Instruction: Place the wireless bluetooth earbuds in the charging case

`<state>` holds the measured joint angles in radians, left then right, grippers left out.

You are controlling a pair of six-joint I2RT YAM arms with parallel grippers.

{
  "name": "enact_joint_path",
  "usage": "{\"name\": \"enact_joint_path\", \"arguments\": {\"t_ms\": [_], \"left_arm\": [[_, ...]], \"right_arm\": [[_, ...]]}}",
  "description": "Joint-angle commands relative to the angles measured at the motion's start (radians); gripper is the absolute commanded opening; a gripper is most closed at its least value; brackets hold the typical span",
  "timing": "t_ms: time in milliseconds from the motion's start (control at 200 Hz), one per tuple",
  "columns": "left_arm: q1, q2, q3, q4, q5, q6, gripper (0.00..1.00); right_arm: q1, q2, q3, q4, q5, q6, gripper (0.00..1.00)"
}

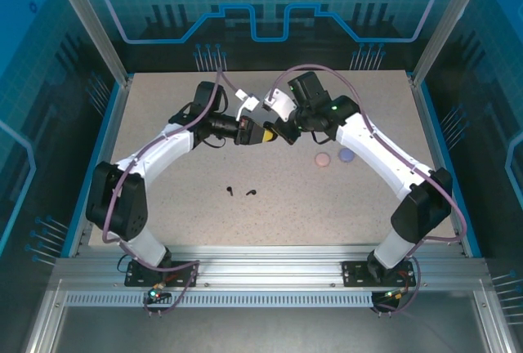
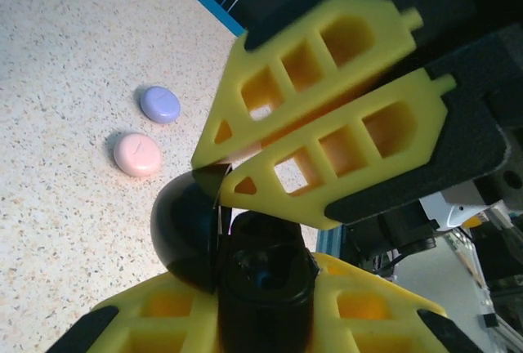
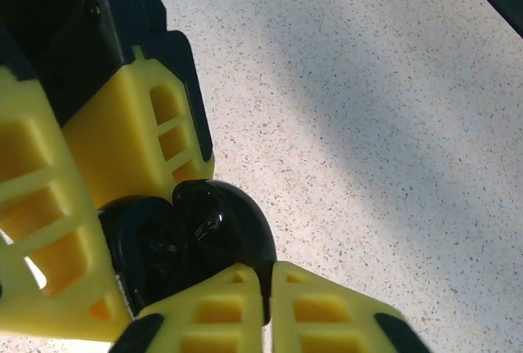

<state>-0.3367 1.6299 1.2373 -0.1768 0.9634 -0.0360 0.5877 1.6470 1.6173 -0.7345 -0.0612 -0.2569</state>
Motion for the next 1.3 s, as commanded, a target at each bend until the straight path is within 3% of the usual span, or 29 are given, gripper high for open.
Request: {"name": "enact_joint_path", "arguments": {"t_ms": [0, 125, 220, 335, 480, 660, 780, 1151, 1296], "left_arm": [[0.001, -0.068, -0.069, 0.089, -0.021, -0.043, 0.00], [0.001, -0.143, -0.200, 0.286, -0.123, -0.102, 0.00], [0.001, -0.206, -0.312, 0.463, -0.220, -0.140, 0.00], [-0.006, -0.281, -0.484, 0.737, -0.355, -0.150, 0.00], [-0.049, -0.360, -0.656, 1.003, -0.597, -0.047, 0.00], [-0.110, -0.421, -0.702, 1.080, -0.727, 0.103, 0.00], [-0.130, -0.453, -0.711, 1.127, -0.752, 0.152, 0.00], [-0.150, -0.499, -0.721, 1.160, -0.754, 0.204, 0.00], [-0.155, -0.479, -0.737, 1.224, -0.876, 0.187, 0.00]], "right_arm": [[-0.039, -0.037, 0.045, 0.015, -0.012, 0.083, 0.26], [-0.071, -0.121, 0.019, 0.031, -0.069, 0.159, 0.45], [-0.096, -0.191, -0.022, 0.049, -0.093, 0.250, 0.55], [-0.128, -0.270, -0.101, 0.074, -0.070, 0.405, 0.61], [-0.140, -0.331, -0.251, 0.122, -0.063, 0.571, 0.63], [-0.129, -0.333, -0.405, 0.153, 0.003, 0.725, 0.63], [-0.108, -0.296, -0.458, 0.163, 0.021, 0.791, 0.63], [-0.055, -0.229, -0.529, 0.216, 0.052, 0.860, 0.62], [-0.011, -0.170, -0.491, 0.189, 0.075, 0.895, 0.62]]}}
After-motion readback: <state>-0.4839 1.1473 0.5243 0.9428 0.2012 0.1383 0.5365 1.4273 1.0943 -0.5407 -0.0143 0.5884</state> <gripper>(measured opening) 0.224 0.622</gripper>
